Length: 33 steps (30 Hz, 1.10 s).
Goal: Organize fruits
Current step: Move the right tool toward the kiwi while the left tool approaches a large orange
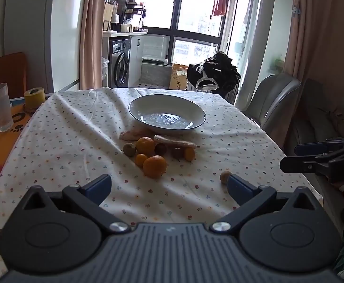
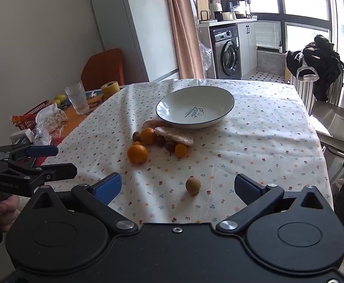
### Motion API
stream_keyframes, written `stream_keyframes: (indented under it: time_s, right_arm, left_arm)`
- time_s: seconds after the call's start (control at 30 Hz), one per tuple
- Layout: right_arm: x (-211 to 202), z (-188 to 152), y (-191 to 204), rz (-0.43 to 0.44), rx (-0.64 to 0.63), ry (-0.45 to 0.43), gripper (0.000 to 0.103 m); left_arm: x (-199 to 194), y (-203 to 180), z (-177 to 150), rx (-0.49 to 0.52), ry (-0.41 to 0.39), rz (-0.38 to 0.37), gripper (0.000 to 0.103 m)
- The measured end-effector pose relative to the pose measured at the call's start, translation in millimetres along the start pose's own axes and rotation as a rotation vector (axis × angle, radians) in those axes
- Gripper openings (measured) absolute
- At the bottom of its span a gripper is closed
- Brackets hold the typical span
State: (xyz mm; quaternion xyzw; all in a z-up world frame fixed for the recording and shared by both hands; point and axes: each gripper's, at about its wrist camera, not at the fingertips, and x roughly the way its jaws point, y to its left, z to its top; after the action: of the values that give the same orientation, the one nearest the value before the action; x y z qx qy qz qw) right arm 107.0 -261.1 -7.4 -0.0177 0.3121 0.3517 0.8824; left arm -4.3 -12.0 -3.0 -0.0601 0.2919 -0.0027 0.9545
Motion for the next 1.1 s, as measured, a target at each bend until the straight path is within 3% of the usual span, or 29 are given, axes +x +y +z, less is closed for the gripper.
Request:
stream_keyframes:
  time_s: [1.1]
  right_arm:
    - [-3.4,-0.1,-0.3,-0.021,-0.012,-0.014,0.103]
  left_arm:
    - [-0.4,-3.7,-0.2,0.021,-0.013,-0.01,0.103]
